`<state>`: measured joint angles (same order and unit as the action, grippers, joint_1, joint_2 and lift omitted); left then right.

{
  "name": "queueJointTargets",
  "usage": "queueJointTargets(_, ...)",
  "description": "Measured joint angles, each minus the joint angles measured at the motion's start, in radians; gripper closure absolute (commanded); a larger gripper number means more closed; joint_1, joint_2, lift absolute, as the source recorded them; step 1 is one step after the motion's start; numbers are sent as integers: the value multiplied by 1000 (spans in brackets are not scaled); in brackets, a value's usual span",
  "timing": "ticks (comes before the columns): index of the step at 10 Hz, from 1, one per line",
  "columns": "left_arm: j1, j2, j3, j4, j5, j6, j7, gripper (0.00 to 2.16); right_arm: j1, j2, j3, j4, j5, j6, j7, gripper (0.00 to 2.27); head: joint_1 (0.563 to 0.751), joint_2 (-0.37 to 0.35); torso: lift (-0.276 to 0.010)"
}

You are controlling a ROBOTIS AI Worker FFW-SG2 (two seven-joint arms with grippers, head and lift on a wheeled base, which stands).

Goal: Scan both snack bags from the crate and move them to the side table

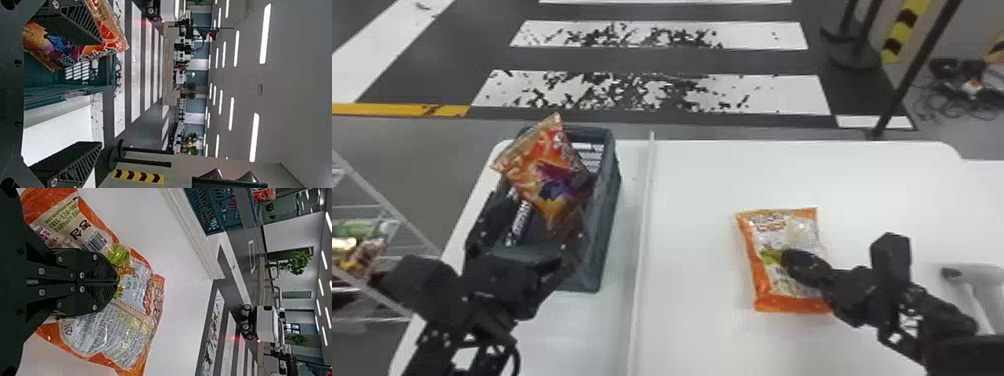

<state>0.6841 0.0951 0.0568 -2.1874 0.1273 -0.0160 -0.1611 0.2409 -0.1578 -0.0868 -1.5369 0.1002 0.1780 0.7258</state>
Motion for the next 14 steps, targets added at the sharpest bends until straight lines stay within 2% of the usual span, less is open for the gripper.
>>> queueJointTargets(5, 2, -1, 4, 1, 0, -3, 0, 87, 4, -9, -54, -5, -4, -16, 1, 2253, 695, -13, -75)
queueJointTargets(10, 7, -4, 8, -3, 0, -3, -4, 87, 133, 5, -96, -308, -76, 71, 3, 2253, 695, -3, -75)
queueJointTargets(14, 6, -5, 8, 2, 0, -5, -4, 87, 184, 13, -90, -354, -79, 75, 16, 2253, 695, 11, -75)
